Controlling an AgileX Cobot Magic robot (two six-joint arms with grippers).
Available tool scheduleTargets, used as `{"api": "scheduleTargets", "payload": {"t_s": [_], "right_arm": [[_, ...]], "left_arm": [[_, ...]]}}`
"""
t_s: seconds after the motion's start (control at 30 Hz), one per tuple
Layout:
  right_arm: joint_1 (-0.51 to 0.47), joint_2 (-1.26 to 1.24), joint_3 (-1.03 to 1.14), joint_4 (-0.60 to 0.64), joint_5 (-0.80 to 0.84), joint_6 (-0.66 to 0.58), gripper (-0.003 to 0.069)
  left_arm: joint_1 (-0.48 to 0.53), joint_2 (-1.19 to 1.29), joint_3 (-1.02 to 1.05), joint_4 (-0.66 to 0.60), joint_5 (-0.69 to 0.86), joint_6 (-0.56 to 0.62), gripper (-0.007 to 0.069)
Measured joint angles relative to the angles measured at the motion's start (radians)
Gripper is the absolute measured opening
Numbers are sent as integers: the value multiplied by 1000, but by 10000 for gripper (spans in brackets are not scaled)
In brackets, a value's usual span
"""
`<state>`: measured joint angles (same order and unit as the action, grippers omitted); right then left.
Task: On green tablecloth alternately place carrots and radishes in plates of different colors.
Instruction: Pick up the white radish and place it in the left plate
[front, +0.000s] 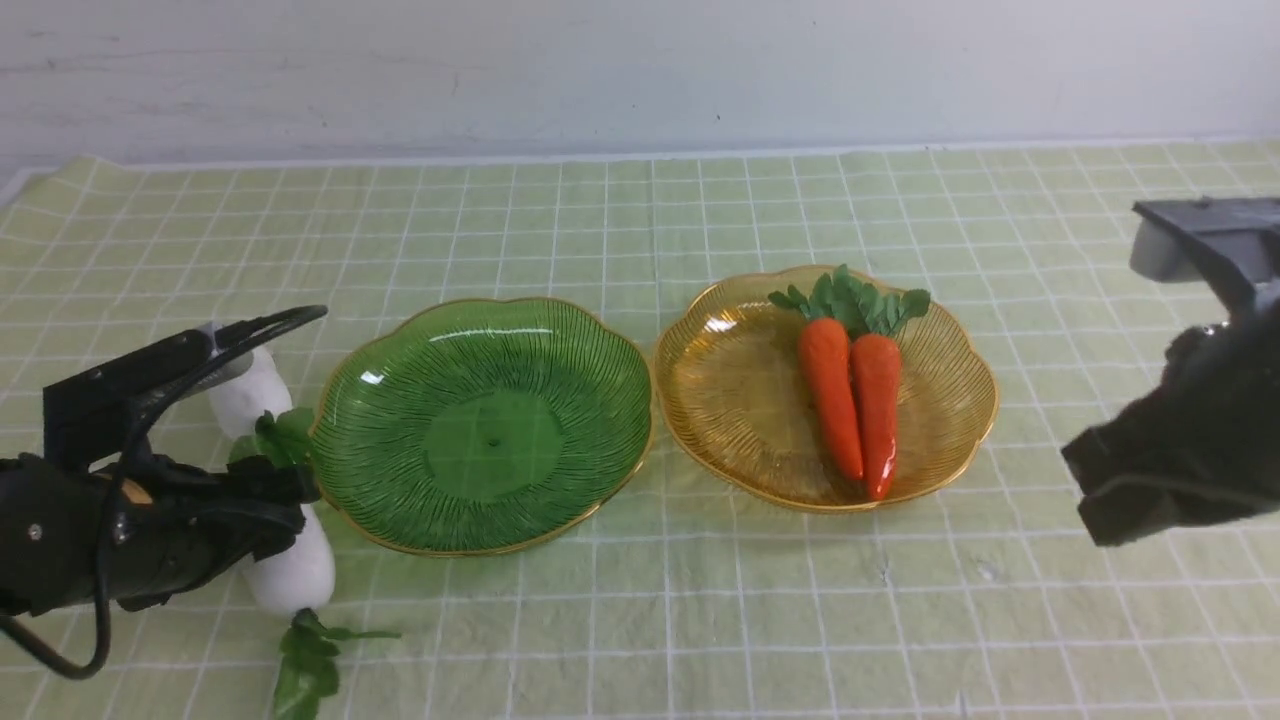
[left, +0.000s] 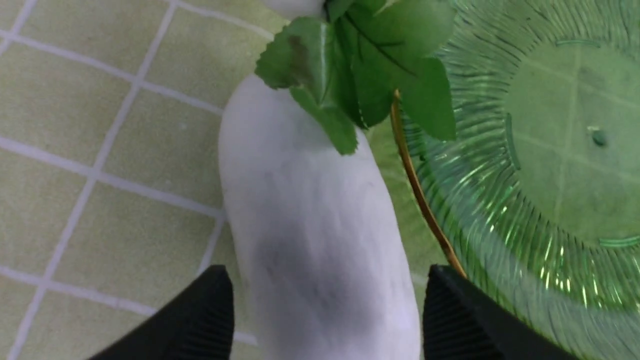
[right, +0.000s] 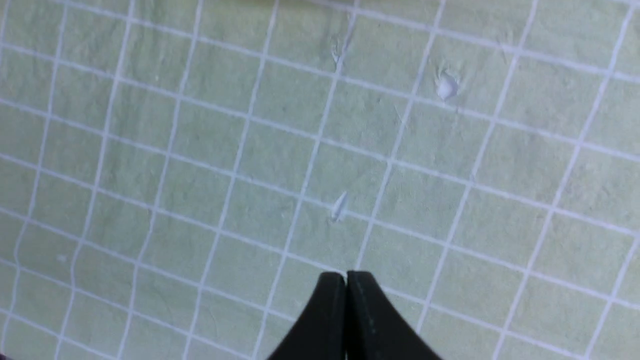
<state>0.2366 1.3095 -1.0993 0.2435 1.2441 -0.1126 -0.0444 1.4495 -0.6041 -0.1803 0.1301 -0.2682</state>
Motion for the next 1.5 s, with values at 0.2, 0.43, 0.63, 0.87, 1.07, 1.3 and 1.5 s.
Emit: {"api": "scheduleTargets", "payload": {"t_s": [0.2, 0.43, 0.63, 0.87, 1.07, 1.3, 1.5], "right_arm": [[0, -33, 10, -2, 0, -1, -13], [0, -33, 11, -2, 0, -1, -13], [0, -33, 11, -2, 0, -2, -13], [0, -33, 11, -2, 0, -3, -13], [0, -33, 11, -2, 0, -3, -13], [0, -33, 11, -3, 0, -3, -13], [0, -33, 11, -3, 0, -3, -13]], "left_arm": [[0, 58, -15, 0, -6, -16, 465], [0, 75, -17, 1, -1, -9, 454], [0, 75, -22, 11, 27, -9, 412], [0, 22, -28, 83, 174, -9, 412], [0, -158, -100, 180, 453, -9, 412], [-10, -254, -256, 169, 608, -6, 412], [-97, -142, -370, 81, 623, 92, 412]]}}
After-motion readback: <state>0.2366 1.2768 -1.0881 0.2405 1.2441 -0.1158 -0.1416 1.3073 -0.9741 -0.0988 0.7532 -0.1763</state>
